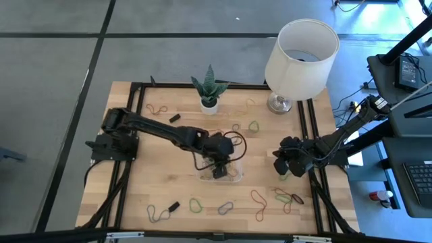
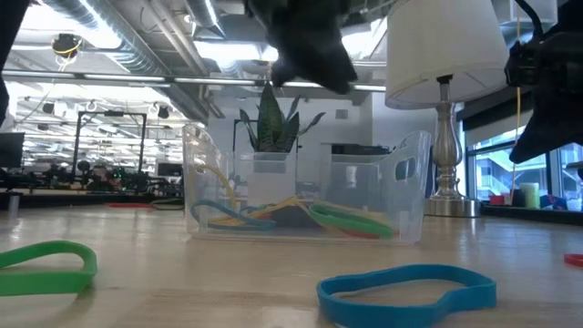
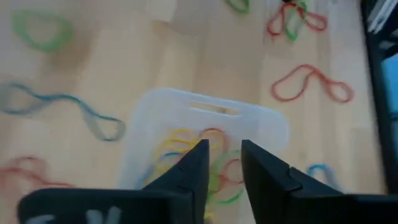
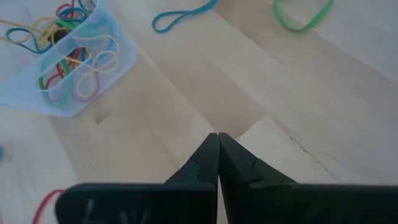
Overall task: Pick and place rubber bands into bin
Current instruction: Put the red rubber band into the transparent bin
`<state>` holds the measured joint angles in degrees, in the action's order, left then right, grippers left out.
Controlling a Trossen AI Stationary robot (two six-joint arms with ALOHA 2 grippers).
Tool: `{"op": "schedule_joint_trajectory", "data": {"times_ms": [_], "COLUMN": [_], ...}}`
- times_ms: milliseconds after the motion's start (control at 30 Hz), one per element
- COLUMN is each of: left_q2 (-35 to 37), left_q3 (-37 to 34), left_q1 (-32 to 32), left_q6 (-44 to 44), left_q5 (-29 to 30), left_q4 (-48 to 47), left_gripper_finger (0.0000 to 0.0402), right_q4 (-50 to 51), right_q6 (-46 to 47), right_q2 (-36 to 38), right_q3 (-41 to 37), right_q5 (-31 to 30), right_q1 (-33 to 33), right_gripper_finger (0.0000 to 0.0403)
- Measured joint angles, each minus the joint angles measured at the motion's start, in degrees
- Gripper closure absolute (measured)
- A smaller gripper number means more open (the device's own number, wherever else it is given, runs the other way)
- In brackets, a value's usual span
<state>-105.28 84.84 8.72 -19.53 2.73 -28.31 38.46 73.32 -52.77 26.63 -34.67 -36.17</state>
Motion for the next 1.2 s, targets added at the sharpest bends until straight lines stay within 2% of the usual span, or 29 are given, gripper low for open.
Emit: {"op": "schedule_joint_trajectory", "data": {"times_ms": [133,200,400,600,733,933,1067,1200], "left_q2": [5.98,9.79,22.89,34.94,42.29,53.40,59.85,64.49], "left_q3": [-4.70,-8.88,-26.94,-41.51,-47.78,-54.29,-57.51,-59.88], "left_q1": [1.39,1.51,1.33,2.46,3.71,5.53,5.57,5.38], "left_q6": [6.75,7.09,3.09,-1.21,-2.22,1.43,3.89,5.21], "left_q5": [7.20,7.59,6.78,6.62,6.57,6.51,6.59,6.56], "left_q4": [2.83,5.18,16.54,22.78,22.71,22.58,22.22,21.29], "left_gripper_finger": [0.0367,0.0391,0.0400,0.0401,0.0400,0.0400,0.0401,0.0399], "right_q4": [-1.88,-2.47,-4.69,-2.37,1.90,5.53,9.79,13.39], "right_q6": [-0.06,-0.06,-0.07,-0.19,0.22,1.64,4.86,7.86], "right_q2": [0.00,0.00,-1.89,-10.77,-19.59,-32.00,-38.77,-44.76], "right_q3": [0.00,0.00,1.45,10.09,18.49,30.94,36.88,40.22], "right_q5": [0.02,0.01,0.02,1.07,4.68,14.63,18.91,26.38], "right_q1": [-0.02,-0.02,-0.02,0.01,0.02,0.64,1.24,2.54], "right_gripper_finger": [0.0399,0.0400,0.0401,0.0402,0.0402,0.0403,0.0397,0.0382]}}
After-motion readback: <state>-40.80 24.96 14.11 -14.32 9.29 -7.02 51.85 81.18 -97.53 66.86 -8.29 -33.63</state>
